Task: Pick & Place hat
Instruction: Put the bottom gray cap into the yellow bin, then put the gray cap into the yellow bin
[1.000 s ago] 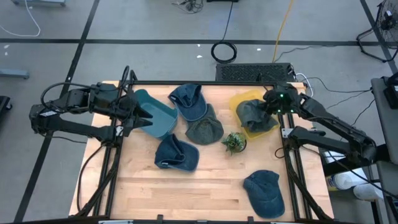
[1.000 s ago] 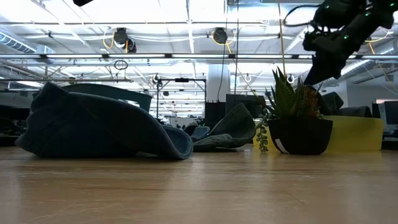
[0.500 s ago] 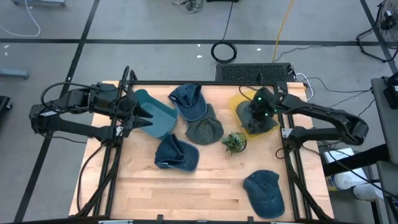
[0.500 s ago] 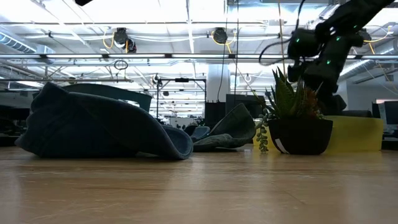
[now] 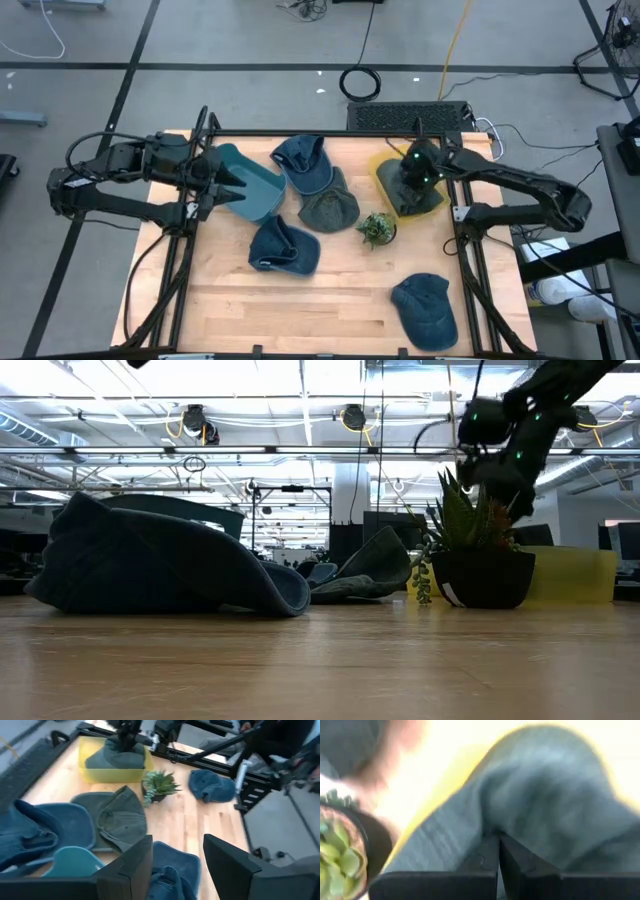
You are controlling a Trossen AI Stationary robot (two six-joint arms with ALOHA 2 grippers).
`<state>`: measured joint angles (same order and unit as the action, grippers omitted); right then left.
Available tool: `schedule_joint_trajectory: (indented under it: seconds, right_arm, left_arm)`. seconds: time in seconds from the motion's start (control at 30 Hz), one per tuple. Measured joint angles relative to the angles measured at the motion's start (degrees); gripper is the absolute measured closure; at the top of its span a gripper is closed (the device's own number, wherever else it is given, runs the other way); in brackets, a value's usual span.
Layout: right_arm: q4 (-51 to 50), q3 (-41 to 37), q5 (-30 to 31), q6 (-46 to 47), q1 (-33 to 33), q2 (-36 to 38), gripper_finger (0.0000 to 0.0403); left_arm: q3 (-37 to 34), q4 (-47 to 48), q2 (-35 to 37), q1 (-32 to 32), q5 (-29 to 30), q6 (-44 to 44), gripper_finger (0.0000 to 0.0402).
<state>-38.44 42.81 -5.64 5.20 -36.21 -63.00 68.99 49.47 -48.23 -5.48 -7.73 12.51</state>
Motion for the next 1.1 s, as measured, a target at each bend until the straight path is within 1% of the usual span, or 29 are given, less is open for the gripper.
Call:
schedule_joint_trajectory:
  seconds: [0.07, 0.23, 0.3, 0.37, 0.47, 0.57, 0.67, 0.73, 0.83, 0.93, 1.03, 1.1]
  right_arm:
    - [0.0, 1.1, 1.2, 0.1, 0.0, 2.6, 0.0403]
    - [1.4, 3.8, 0.9, 1.3, 0.0, 9.2, 0.0403]
    - [4.3, 4.0, -0.5, 4.2, 0.0, 11.6, 0.0403]
    - [7.8, 4.1, -0.4, 6.6, 0.0, 13.8, 0.0401]
    - [12.7, 4.1, -0.4, 10.2, 0.0, 16.0, 0.0383]
    - [19.7, 4.1, -0.4, 17.3, 0.4, 16.9, 0.0347]
    - [30.4, 4.1, -0.5, 27.3, 2.5, 16.6, 0.0302]
    - [39.5, 4.1, -0.6, 31.0, 4.8, 15.6, 0.0275]
    - [53.6, 4.1, -0.4, 31.2, 8.8, 13.4, 0.0246]
    - [64.7, 4.1, -0.4, 29.4, 13.0, 10.3, 0.0231]
    - [70.7, 4.1, 0.9, 26.8, 17.1, 6.6, 0.0228]
    - [71.6, 4.1, 3.1, 24.9, 20.0, 3.9, 0.0230]
  left_arm:
    - [0.0, 0.0, 0.0, -0.4, 0.6, -0.7, 0.0217]
    - [0.0, 0.0, 0.0, -1.0, 0.6, -2.2, 0.0217]
    - [0.0, 0.0, 0.0, -1.0, 0.6, -2.1, 0.0217]
    - [0.0, 0.0, 0.0, -1.0, 0.6, -2.1, 0.0217]
    - [0.0, 0.0, 0.0, -1.0, 0.6, -2.1, 0.0217]
    - [0.0, 0.0, 0.0, -1.0, 0.6, -2.4, 0.0217]
    - [0.0, 0.0, 0.0, -1.0, 0.7, -2.0, 0.0217]
    - [0.0, 0.0, 0.0, -1.0, 0.7, -1.4, 0.0217]
    - [0.0, 0.0, 0.0, -1.0, 1.3, 2.0, 0.0217]
    - [0.0, 0.0, 0.0, -1.0, 1.3, 4.2, 0.0217]
    - [0.0, 0.0, 0.0, -1.0, 1.3, 4.4, 0.0217]
    - [0.0, 0.0, 0.0, -1.0, 1.3, 4.3, 0.0217]
